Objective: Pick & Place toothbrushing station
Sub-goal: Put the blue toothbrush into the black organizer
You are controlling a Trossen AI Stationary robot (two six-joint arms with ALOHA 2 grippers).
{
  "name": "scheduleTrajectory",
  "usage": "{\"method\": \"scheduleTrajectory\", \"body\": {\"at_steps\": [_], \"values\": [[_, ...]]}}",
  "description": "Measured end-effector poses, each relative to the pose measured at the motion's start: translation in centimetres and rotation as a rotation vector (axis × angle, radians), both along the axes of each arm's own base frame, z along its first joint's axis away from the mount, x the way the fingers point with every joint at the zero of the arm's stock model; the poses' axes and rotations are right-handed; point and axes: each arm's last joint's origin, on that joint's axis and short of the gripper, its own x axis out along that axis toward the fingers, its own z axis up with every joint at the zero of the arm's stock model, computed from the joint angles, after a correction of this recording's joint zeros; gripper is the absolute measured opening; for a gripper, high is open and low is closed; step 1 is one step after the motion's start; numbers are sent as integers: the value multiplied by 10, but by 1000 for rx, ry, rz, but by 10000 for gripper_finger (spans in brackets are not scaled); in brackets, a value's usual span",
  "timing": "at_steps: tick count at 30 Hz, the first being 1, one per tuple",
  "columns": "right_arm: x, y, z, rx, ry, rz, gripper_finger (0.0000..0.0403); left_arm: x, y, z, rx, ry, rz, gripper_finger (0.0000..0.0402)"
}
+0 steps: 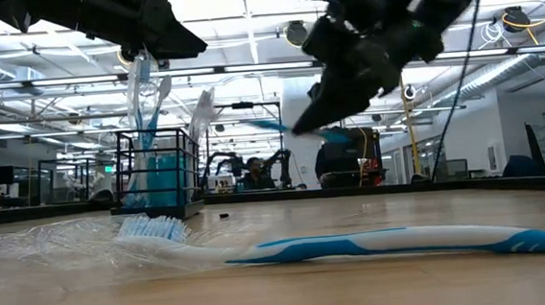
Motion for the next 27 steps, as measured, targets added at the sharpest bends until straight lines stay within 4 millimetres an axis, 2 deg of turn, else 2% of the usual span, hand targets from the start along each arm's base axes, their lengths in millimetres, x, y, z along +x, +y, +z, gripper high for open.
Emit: {"method": "scheduleTrajectory", "body": {"at_steps": [7, 12, 16, 20, 23, 27], "values": [[-43, -30, -4, 73, -392, -172, 14, 0, 0, 1, -7, -18, -2, 196], [-54, -42, 6, 124, -631, -229, 14, 2, 0, 4, -26, -58, -44, 196], [-53, -38, 22, 118, -775, -197, 14, 4, 2, 10, -66, -150, -97, 196], [-52, -30, 30, 107, -846, -152, 14, 12, 2, 13, -85, -240, -245, 196], [-52, -24, 33, 101, -881, -127, 14, 22, 1, 14, -84, -307, -354, 196], [-51, -20, 34, 105, -886, -110, 14, 36, 0, 11, -72, -373, -394, 196]]}}
